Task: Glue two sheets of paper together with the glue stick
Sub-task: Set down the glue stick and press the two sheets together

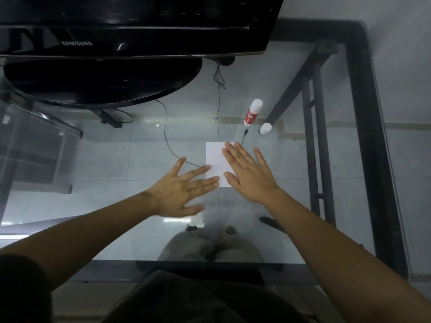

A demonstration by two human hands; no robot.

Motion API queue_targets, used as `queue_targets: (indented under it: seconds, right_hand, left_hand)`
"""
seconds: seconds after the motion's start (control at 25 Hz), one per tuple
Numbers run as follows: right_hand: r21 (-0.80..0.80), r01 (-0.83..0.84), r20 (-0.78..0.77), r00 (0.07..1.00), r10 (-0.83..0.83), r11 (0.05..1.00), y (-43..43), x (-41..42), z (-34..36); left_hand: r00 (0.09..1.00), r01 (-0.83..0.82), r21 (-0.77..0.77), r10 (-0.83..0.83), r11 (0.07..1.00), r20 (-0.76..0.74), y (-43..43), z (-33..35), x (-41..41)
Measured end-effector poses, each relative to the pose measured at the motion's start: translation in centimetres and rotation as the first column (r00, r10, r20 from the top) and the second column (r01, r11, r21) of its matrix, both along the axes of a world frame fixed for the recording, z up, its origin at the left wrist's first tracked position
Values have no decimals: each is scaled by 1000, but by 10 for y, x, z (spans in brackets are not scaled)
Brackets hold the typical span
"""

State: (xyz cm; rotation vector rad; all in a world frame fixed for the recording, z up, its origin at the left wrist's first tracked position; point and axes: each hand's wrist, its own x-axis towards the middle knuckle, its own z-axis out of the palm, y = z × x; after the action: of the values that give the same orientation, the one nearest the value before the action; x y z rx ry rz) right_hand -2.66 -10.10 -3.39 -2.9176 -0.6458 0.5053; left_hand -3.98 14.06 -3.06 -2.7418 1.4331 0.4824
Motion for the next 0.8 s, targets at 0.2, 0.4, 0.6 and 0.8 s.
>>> queue_targets:
  seconds: [0.2,0.4,0.6,0.8]
  right_hand:
    - [7,-5,-3,1000,5,1000,1,-1,0]
    - [1,-5,-8,1000,5,1000,0,0,1]
    - [-7,-6,7,1000,6,1000,1,-1,-1]
    - [-28,-1,8,1000,1,1000,0,-1,-2]
  left_hand:
    - [956,-293,12,292,956,26,-12,0,49]
    - [992,112,-57,-108,992,68,3,-3,-2]
    - [901,-432,-184,429,883,-56,-20,2,15]
    - [829,-559,-63,559,827,-20,-42,-14,8]
